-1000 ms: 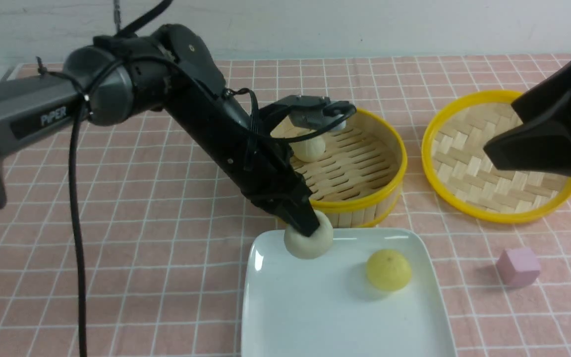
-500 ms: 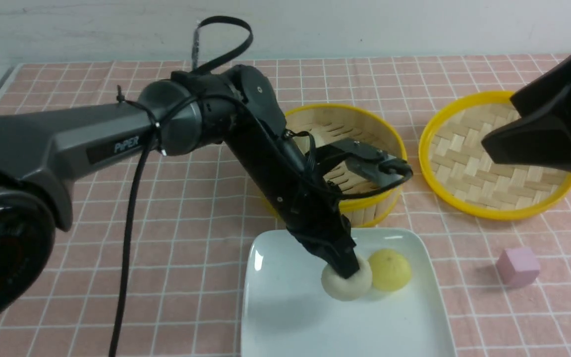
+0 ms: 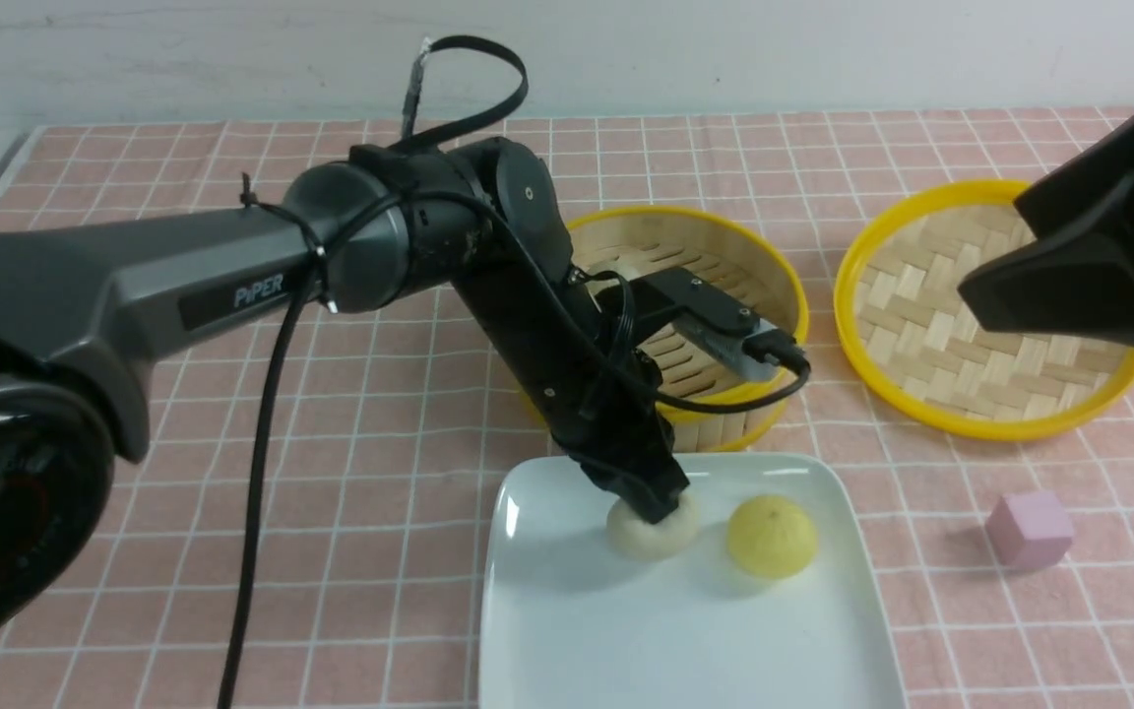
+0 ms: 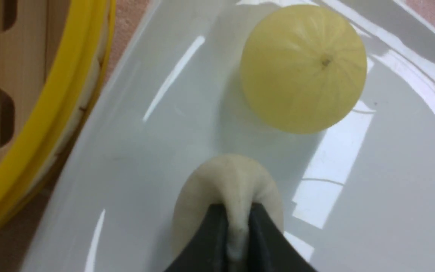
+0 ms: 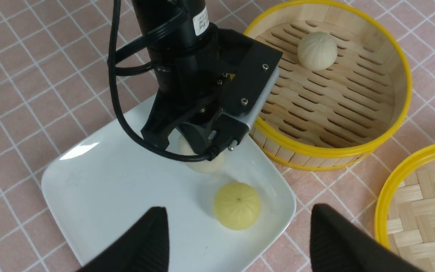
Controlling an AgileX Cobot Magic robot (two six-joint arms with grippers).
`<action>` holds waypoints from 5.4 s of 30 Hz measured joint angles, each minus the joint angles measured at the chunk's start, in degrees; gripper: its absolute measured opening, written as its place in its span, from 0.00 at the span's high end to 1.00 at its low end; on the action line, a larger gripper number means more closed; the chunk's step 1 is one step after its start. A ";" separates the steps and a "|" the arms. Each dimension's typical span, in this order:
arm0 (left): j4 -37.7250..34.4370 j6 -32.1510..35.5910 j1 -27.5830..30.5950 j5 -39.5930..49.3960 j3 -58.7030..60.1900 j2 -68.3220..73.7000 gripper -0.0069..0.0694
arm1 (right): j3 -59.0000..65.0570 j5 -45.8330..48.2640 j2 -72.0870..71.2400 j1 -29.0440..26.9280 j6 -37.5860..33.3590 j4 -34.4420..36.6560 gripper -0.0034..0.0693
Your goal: Put the steamed buns into the plate on the pink tablecloth.
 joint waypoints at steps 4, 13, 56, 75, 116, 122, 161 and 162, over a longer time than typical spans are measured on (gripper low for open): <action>-0.51 2.65 0.00 0.34 0.00 0.05 0.65 | 0.00 -0.06 0.00 0.00 0.00 0.00 0.27; -3.40 0.29 0.00 6.08 -1.83 -0.29 0.24 | 0.00 -0.24 0.00 0.00 0.22 0.49 0.27; 10.68 -15.67 5.15 -22.63 -17.03 7.38 0.38 | 0.00 3.23 0.00 0.00 1.83 1.45 0.27; 16.52 -19.75 5.30 -22.13 -17.08 9.99 0.87 | 0.00 3.23 0.00 0.00 1.83 1.58 0.27; -6.09 -2.02 11.35 -0.48 23.70 -17.67 0.87 | 0.00 5.79 0.00 0.00 1.83 4.30 0.31; -12.22 3.56 11.35 -4.15 23.77 -12.54 0.87 | 0.00 5.79 0.00 0.00 1.83 4.46 0.31; -11.71 3.85 19.31 -12.39 17.24 -43.90 0.41 | 0.00 -13.93 -18.63 0.00 10.06 -12.76 0.31; -11.71 3.85 19.31 -12.39 17.24 -44.01 0.41 | 0.00 -13.85 -18.63 0.00 10.30 -13.07 0.31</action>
